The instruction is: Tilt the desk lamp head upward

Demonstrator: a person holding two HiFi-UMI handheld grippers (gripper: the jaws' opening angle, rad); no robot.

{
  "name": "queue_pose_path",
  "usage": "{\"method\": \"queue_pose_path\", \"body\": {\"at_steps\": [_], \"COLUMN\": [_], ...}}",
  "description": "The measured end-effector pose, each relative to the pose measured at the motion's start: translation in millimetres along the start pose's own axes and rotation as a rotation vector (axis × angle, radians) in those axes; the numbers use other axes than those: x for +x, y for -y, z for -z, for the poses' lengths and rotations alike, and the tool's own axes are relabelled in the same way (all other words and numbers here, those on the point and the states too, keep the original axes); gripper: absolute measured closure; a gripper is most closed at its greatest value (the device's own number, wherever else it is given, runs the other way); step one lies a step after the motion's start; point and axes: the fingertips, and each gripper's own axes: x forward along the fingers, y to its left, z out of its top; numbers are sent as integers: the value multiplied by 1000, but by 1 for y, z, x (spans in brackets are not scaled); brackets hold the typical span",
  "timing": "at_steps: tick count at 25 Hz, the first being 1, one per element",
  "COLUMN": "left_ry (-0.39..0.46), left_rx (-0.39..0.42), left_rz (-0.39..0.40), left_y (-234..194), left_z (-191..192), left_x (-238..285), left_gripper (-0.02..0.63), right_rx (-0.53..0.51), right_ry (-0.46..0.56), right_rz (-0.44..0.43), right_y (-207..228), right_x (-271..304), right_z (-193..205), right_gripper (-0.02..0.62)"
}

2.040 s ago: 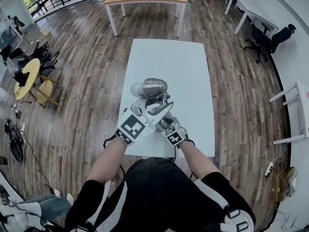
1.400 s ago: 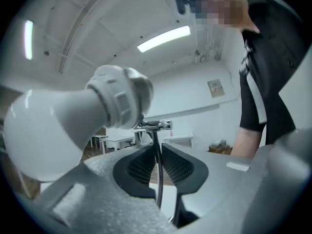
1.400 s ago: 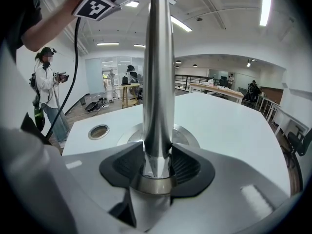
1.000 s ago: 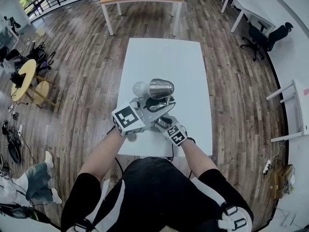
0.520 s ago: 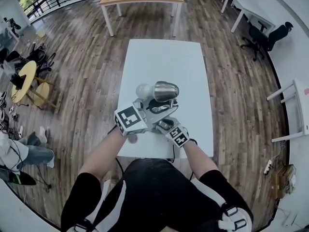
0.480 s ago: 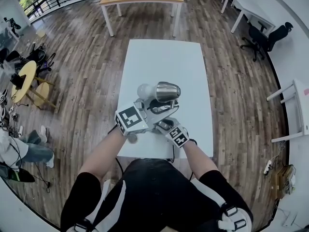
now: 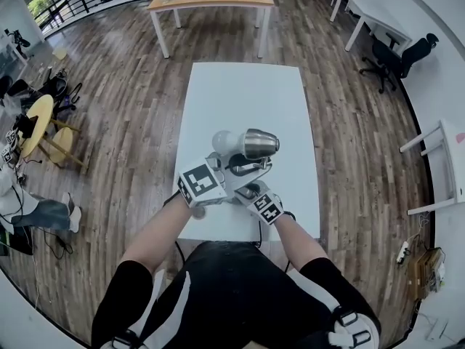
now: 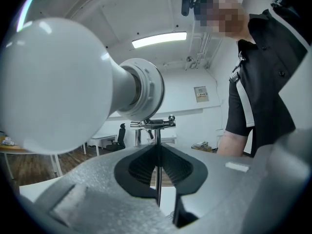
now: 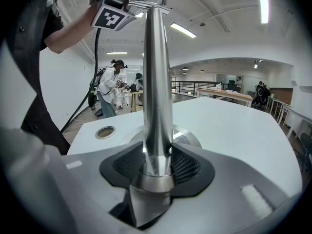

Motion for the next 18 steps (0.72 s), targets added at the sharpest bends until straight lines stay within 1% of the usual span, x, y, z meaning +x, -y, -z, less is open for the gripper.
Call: {"method": "queue_pose_path", "body": {"at_steps": [4, 9, 11, 12, 13, 14, 16, 18], "left_ry": [12, 10, 7, 1, -6, -11, 2, 35], "left_rx": [-2, 22, 53, 68, 79, 80, 54, 13], "left_rz": [-22, -63, -84, -95, -111, -133, -196, -259], "left_y": [0, -2, 1, 3, 4, 3, -3, -11], "left_z": [1, 0, -1, 0, 2, 5, 11, 12], "left_x": [0, 0, 0, 0, -1, -5, -18, -36], "left_gripper": [580, 578, 561, 527, 492, 472, 459, 457], "right_rx": [3, 9, 12, 11, 13, 19, 41, 69], "right_ry": [-6, -14, -27, -34, -40, -43, -34, -9], "right_rz": [1, 10, 12, 14, 17, 19, 30, 48], "right_y": [-1, 1, 0, 0, 0, 1, 3, 7], "right_x": [1, 2, 1, 0, -2, -4, -12, -22], "right_z": [1, -2, -2, -1, 0, 1, 3, 3], "right_gripper": [413, 413, 403, 394, 368, 345, 337, 339]}}
